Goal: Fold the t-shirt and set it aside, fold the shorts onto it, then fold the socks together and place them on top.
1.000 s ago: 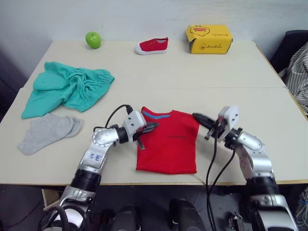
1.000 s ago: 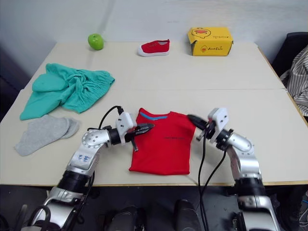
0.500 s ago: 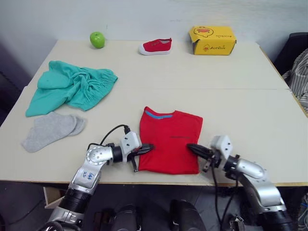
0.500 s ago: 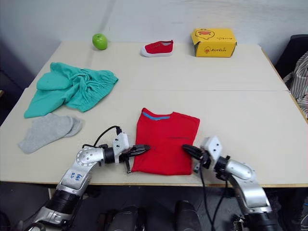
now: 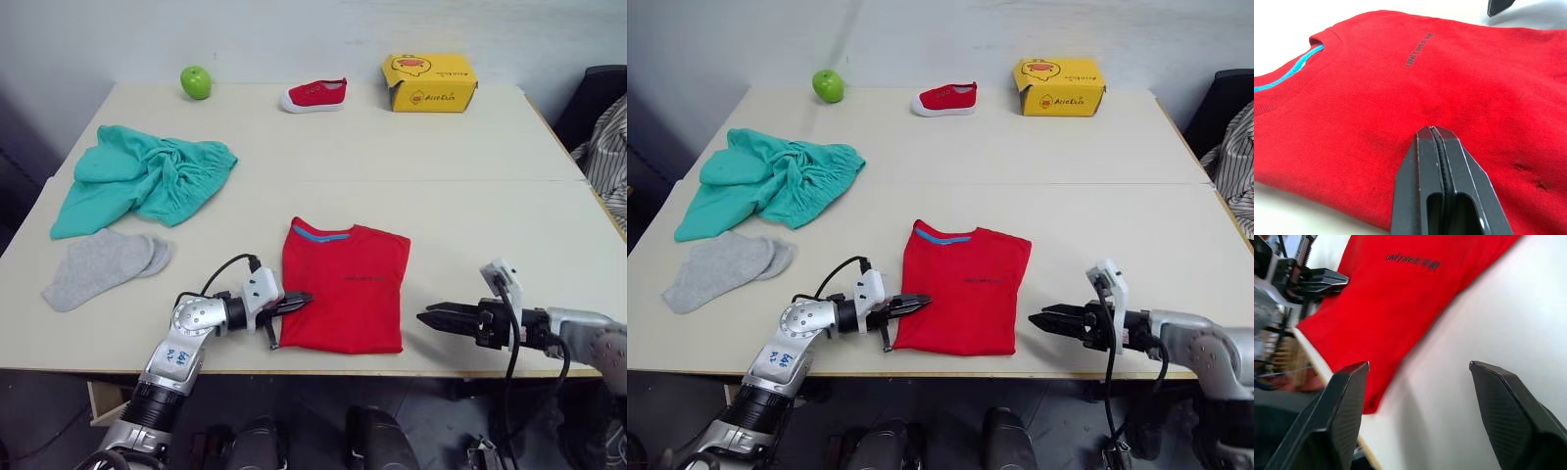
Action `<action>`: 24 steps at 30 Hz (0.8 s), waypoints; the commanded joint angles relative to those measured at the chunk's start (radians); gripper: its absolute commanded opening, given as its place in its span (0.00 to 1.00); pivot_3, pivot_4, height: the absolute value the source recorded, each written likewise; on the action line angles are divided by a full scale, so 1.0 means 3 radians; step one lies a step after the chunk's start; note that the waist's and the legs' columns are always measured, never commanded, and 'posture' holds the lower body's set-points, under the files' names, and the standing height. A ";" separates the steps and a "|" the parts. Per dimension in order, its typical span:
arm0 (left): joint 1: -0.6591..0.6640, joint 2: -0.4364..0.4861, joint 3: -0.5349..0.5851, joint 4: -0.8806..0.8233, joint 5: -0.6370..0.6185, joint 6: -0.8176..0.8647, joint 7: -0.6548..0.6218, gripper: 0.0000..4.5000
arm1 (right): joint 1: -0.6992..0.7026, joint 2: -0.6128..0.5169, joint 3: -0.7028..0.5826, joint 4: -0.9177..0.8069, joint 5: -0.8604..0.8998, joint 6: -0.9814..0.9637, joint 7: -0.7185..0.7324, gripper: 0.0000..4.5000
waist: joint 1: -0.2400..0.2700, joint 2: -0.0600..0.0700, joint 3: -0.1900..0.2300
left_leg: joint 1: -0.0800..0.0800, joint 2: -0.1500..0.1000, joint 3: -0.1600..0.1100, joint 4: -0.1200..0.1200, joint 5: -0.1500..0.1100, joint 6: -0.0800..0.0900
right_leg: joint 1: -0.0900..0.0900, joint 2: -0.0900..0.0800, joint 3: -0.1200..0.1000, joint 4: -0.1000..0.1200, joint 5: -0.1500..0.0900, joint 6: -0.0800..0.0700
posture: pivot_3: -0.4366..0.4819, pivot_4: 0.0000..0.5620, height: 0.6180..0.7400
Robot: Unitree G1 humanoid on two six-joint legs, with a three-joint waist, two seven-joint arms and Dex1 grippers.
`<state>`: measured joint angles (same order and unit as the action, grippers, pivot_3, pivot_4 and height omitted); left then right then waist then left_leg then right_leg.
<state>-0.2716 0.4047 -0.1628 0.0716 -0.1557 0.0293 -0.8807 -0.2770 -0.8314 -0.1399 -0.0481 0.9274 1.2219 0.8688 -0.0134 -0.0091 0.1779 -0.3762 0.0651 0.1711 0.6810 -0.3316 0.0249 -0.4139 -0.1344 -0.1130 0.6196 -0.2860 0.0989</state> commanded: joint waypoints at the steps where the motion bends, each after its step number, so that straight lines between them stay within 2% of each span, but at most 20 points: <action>1: -0.0049 -0.0011 0.0008 0.0053 -0.0029 -0.0069 -0.0030 0.00 | -0.0291 0.0148 0.0285 0.0186 -0.0085 0.0265 -0.0077 0.70 | 0.0006 0.0001 0.0000 | 0.0000 -0.0001 0.0000 0.0000 0.0000 0.0000 | 0.0000 0.0000 0.0000 0.0000 0.0000 0.0000 | 0.48 0.27 1.00; 7: -0.0110 -0.0009 0.0053 0.0167 -0.0054 -0.0132 -0.0049 0.00 | -0.0639 0.0468 0.0622 0.0314 -0.0243 0.0502 -0.0185 0.70 | -0.0007 -0.0001 -0.0004 | 0.0000 0.0000 0.0002 0.0001 0.0002 -0.0004 | 0.0000 0.0001 0.0000 0.0001 0.0000 0.0000 | 0.48 0.27 1.00; 13: -0.0090 0.0014 0.0085 0.0182 -0.0051 -0.0159 -0.0048 0.00 | -0.0742 0.0833 0.0588 0.0470 -0.0337 0.0645 -0.0369 0.70 | -0.0063 -0.0007 -0.0011 | 0.0001 0.0004 0.0002 0.0000 0.0002 -0.0009 | 0.0000 0.0004 -0.0001 0.0002 0.0000 0.0000 | 0.48 0.27 1.00; 16: -0.0070 0.0029 0.0103 0.0187 -0.0052 -0.0173 -0.0052 0.00 | -0.0738 0.0922 0.0503 0.0506 -0.0364 0.0640 -0.0429 0.57 | -0.0066 -0.0009 -0.0013 | 0.0001 0.0007 0.0002 -0.0001 0.0001 -0.0011 | 0.0000 0.0007 -0.0001 0.0002 -0.0001 -0.0001 | 0.48 0.27 1.00; 22: -0.0057 0.0058 0.0139 0.0188 -0.0097 -0.0242 -0.0124 0.00 | -0.0657 0.0901 0.0364 0.0479 -0.0445 0.0516 -0.0472 0.09 | -0.0058 -0.0018 -0.0018 | 0.0001 0.0007 0.0003 -0.0001 0.0000 -0.0013 | -0.0001 0.0007 -0.0001 0.0001 -0.0001 -0.0003 | 0.48 0.27 1.00; 24: -0.0042 0.0074 0.0156 0.0146 -0.0159 -0.0291 -0.0213 0.00 | -0.0644 0.0887 0.0280 0.0447 -0.0442 0.0591 -0.0536 0.00 | -0.0052 -0.0034 -0.0028 | 0.0001 0.0006 0.0002 -0.0001 -0.0001 -0.0011 | 0.0001 0.0005 -0.0002 0.0000 -0.0001 -0.0002 | 0.48 0.27 1.00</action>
<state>-0.2963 0.4159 -0.1345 0.1345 -0.1702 -0.0336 -0.9216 -0.5013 -0.5643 -0.0499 0.0580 0.8245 1.3770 0.7481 -0.0289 -0.0193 0.1694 -0.3757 0.0666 0.1717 0.6811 -0.3320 0.0222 -0.4132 -0.1336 -0.1135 0.6196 -0.2862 0.0984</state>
